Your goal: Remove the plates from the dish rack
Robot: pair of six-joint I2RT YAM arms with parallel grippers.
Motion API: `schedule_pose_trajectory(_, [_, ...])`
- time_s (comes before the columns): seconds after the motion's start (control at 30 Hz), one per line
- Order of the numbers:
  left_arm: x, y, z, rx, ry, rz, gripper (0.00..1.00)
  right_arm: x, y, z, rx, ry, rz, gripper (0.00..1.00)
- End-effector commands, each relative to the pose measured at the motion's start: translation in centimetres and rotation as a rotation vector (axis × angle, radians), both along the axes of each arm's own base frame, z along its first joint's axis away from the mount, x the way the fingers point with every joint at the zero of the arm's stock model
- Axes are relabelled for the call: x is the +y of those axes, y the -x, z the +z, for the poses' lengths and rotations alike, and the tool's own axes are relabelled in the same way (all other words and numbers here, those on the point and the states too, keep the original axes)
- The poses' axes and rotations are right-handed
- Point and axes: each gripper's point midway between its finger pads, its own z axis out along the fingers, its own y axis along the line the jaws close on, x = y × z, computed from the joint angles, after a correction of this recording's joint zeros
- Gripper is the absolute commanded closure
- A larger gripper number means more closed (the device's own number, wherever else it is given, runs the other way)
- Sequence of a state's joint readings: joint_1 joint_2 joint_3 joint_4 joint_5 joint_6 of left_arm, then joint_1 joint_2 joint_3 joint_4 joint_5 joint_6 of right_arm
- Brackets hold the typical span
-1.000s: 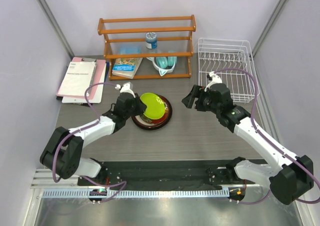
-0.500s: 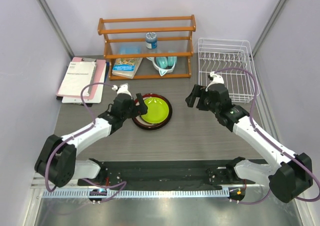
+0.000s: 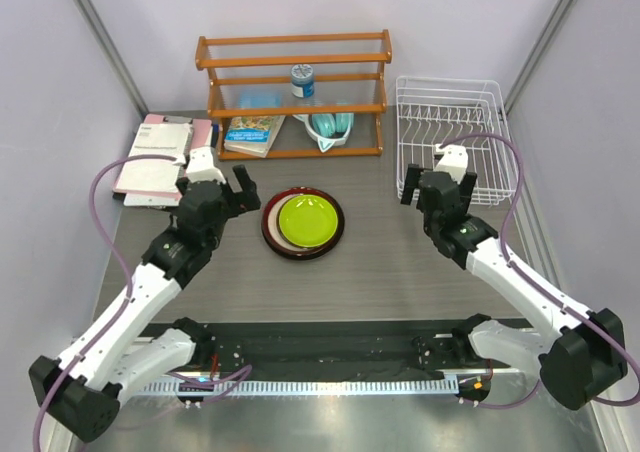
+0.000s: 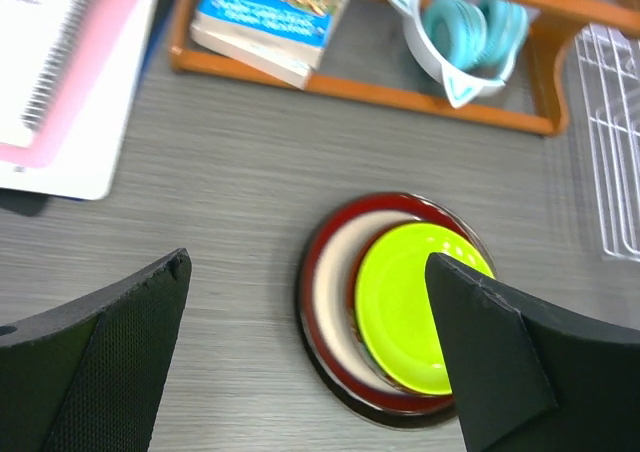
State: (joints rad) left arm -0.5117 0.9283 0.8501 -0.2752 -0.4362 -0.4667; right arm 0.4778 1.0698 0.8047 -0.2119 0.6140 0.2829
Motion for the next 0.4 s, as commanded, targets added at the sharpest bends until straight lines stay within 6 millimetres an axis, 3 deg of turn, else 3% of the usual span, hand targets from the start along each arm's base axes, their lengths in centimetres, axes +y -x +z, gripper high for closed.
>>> schedule_pose_trajectory(0.0, [3.4,1.2,0.9,-0.046,-0.102,0.096,0.01,-3.3,-0.8,1.9,-0.129,0.122,-0.165,0.0])
schedule_pose_trajectory(0.03, [3.8,1.5,0.7,-0.045,-0.109,0.108,0.01,-3.5,-1.0,2.6,-0.171,0.114,-0.179,0.0])
schedule_pose_trajectory(0.07, [4.1,1.8,1.7,-0.086,-0.085,0.119,0.01,-3.8,-0.8,2.0,-0.165,0.132,-0.188,0.0])
schedule_pose_trajectory(0.2, [4.6,2.5,2.1,-0.153,-0.089,0.104,0.01,-4.8,-0.3,0.6,-0.16,0.188,-0.214,0.0])
schedule_pose_trajectory(0.37, [5.0,2.6,1.6,-0.168,-0.094,0.116,0.01,-5.2,-0.1,-1.2,-0.129,0.213,-0.224,0.0])
